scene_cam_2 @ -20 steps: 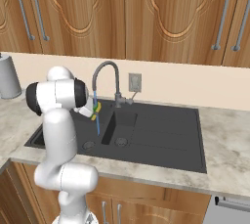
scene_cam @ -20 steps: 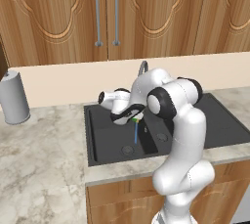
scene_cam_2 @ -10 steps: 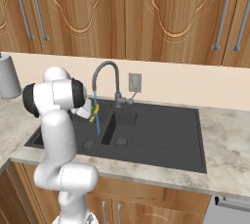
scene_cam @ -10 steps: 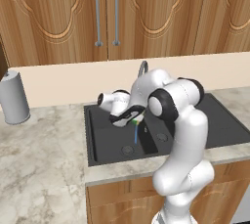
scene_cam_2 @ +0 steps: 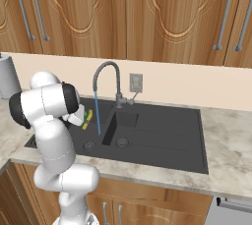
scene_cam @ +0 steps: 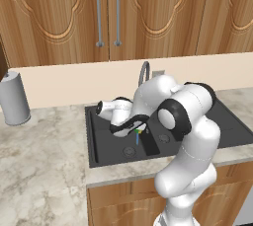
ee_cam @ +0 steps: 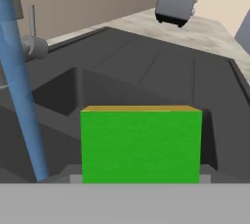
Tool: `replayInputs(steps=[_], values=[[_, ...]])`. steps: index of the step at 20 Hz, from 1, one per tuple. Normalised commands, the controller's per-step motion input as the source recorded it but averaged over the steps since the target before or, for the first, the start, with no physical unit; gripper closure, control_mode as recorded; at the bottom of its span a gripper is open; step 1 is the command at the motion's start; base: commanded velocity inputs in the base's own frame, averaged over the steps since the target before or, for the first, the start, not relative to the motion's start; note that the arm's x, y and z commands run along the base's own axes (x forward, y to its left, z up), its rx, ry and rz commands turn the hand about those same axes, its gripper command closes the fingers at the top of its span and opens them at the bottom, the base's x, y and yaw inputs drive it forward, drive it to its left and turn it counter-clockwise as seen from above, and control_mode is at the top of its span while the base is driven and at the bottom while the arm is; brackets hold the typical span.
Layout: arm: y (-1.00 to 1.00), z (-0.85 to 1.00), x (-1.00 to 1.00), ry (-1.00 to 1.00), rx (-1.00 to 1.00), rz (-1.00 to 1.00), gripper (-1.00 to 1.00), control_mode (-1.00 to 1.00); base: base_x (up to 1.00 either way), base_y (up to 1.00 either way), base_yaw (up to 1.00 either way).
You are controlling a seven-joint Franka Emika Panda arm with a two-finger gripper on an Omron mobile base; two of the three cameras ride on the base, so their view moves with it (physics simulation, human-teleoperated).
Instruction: Soak the sponge with water for a few seconds and then drop it inside the sink.
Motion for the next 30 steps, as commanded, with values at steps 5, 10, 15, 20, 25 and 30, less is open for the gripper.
replayInputs(steps=[5, 10, 15, 20, 25, 30], values=[[0.32, 0.21, -0.32, -0.05, 0.01, 0.0, 1.0, -1.0, 0.0, 0.0, 0.0], [0.39, 0.32, -0.19, -0.06, 0.08, 0.0, 1.0, -1.0, 0.0, 0.0, 0.0], [0.44, 0.32, -0.2, -0.05, 0.13, 0.0, 1.0, -1.0, 0.0, 0.0, 0.0], [0.57, 0.2, -0.11, -0.07, 0.15, 0.0, 1.0, -1.0, 0.0, 0.0, 0.0], [0.46, 0.03, 0.05, -0.08, 0.23, 0.0, 1.0, -1.0, 0.0, 0.0, 0.0], [0.24, 0.0, 0.23, -0.07, 0.36, 0.0, 1.0, -1.0, 0.0, 0.0, 0.0]])
